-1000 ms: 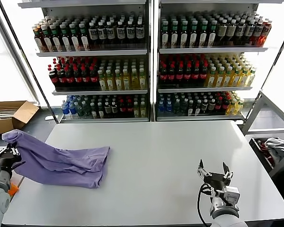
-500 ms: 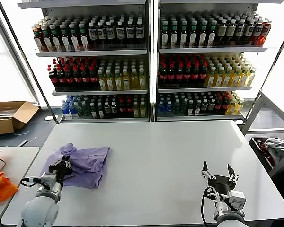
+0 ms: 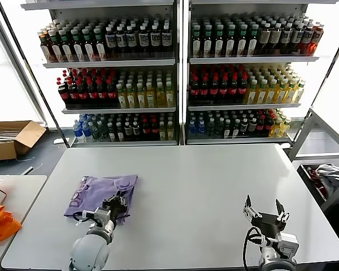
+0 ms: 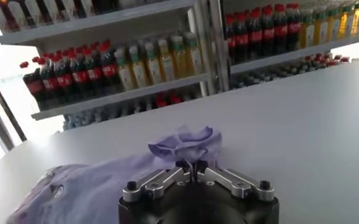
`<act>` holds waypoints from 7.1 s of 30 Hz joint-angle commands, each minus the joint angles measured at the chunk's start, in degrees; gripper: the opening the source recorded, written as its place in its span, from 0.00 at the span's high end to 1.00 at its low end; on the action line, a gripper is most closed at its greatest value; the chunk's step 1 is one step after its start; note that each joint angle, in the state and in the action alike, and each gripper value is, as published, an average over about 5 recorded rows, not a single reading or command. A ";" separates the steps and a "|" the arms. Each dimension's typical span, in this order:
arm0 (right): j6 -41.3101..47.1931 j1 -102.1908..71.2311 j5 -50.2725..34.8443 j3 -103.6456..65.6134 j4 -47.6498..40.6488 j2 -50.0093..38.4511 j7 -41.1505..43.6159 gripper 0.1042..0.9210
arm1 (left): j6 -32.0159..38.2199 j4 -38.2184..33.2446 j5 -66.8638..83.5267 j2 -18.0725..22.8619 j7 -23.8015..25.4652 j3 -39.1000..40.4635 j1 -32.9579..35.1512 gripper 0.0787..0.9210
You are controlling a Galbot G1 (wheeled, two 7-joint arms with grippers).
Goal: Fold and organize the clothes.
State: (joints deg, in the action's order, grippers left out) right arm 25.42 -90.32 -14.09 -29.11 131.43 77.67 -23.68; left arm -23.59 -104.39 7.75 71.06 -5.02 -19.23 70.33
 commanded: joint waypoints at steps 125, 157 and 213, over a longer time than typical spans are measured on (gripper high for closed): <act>-1.40 5.69 1.68 9.16 -6.25 0.15 -0.95 0.12 | -6.45 -9.16 43.91 -20.43 4.81 -33.69 6.29 0.96; -1.74 -0.29 6.12 2.91 -8.11 5.00 0.47 0.12 | 2.23 8.35 35.27 8.38 -0.42 30.77 -21.65 0.82; 4.26 24.06 -26.27 22.64 -22.84 1.96 -5.87 0.72 | -2.67 -11.08 11.85 -3.23 -9.92 -2.60 0.56 0.12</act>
State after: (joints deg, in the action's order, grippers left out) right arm 30.28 -66.57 -43.30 -7.05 109.09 79.61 -31.27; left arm -26.16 -114.93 20.06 67.96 -14.70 -20.71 69.68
